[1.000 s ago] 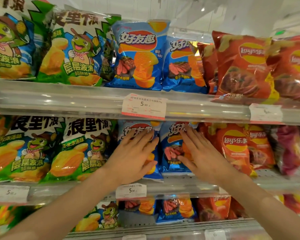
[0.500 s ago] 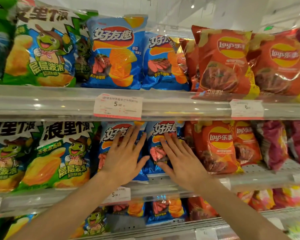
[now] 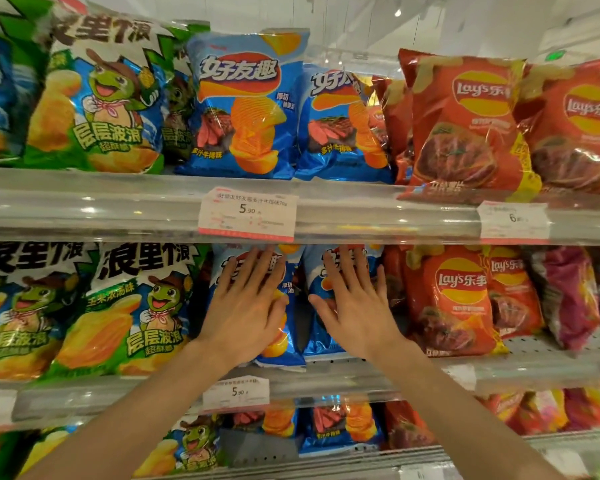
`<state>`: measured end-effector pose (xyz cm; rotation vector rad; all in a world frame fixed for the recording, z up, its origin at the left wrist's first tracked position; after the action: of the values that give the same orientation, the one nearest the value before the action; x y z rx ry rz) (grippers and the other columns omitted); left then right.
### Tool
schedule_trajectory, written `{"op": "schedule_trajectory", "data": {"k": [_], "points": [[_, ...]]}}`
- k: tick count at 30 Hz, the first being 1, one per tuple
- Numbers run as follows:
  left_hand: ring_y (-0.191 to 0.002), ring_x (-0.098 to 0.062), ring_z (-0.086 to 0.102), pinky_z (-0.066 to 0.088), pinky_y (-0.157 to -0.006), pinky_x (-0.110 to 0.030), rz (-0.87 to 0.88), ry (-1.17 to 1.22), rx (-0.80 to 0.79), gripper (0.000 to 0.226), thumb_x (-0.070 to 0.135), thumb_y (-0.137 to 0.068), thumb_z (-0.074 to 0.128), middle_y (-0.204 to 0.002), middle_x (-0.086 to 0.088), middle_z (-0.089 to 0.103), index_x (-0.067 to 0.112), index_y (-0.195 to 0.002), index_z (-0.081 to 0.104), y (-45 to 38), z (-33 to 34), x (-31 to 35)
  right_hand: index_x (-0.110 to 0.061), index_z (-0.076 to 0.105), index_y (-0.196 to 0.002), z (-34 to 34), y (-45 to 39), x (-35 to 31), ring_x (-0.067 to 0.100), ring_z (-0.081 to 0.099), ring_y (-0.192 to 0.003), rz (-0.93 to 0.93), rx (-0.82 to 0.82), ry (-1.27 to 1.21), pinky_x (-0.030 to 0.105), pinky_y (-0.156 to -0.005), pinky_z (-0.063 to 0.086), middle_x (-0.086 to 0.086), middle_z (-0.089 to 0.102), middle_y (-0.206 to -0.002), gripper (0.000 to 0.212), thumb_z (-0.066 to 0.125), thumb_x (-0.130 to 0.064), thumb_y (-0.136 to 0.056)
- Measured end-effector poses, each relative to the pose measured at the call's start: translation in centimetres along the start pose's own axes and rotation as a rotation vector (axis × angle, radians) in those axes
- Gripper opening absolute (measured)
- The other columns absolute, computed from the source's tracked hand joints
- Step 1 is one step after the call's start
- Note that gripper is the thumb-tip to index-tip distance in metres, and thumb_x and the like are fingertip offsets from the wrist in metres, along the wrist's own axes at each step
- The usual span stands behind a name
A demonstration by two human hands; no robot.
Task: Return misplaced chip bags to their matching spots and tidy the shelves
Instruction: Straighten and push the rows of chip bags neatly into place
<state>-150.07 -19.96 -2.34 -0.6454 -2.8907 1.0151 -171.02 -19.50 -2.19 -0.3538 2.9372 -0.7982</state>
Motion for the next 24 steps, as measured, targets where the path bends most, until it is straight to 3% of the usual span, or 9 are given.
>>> {"op": "schedule_trajectory", "data": {"k": [6,17,24], "points": [[-0.154,-0.027,0.014,0.015,-0.122,-0.057,-0.061,-0.051,-0.008,0.065,0.049,-0.099,0.027,-0.166,-0.009,0.020,0.018,-0.156,0.032,-0.1,0.7,0.3,-0.026,0.005,-0.161,0.7,0.6,0.2,0.028,-0.007,-0.155,0.011,-0.024,-0.009,0.063,-0.119,0.010,0.006,-0.006,-0.169,0.074,0.020,-0.060,-0.097],[-0.153,-0.029,0.017,0.015,-0.122,-0.057,-0.094,-0.042,0.005,0.066,0.049,-0.098,0.028,-0.165,-0.012,0.022,0.017,-0.156,0.032,-0.2,0.6,0.7,-0.024,0.016,-0.161,1.4,0.2,0.0,0.029,-0.001,-0.155,0.033,0.004,0.023,0.063,-0.121,0.003,0.008,0.004,-0.169,0.075,0.020,-0.060,-0.096],[-0.150,-0.033,0.026,0.016,-0.122,-0.053,-0.132,-0.033,0.040,0.062,0.050,-0.099,0.037,-0.161,-0.016,0.031,0.016,-0.151,0.040,0.2,-0.2,0.9,-0.021,0.023,-0.159,0.8,0.6,-0.3,0.031,0.010,-0.155,0.043,0.040,0.029,0.062,-0.121,0.008,0.011,0.015,-0.167,0.074,0.020,-0.064,-0.099]]}}
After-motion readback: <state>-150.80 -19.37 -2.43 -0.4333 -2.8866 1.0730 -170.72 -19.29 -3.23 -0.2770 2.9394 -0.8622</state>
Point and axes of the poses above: each hand's wrist, its own y-axis away from the middle knuckle, its own z-axis out of the palm, x = y × z, the point moved 1 cm from there along -y, towards the middle knuckle
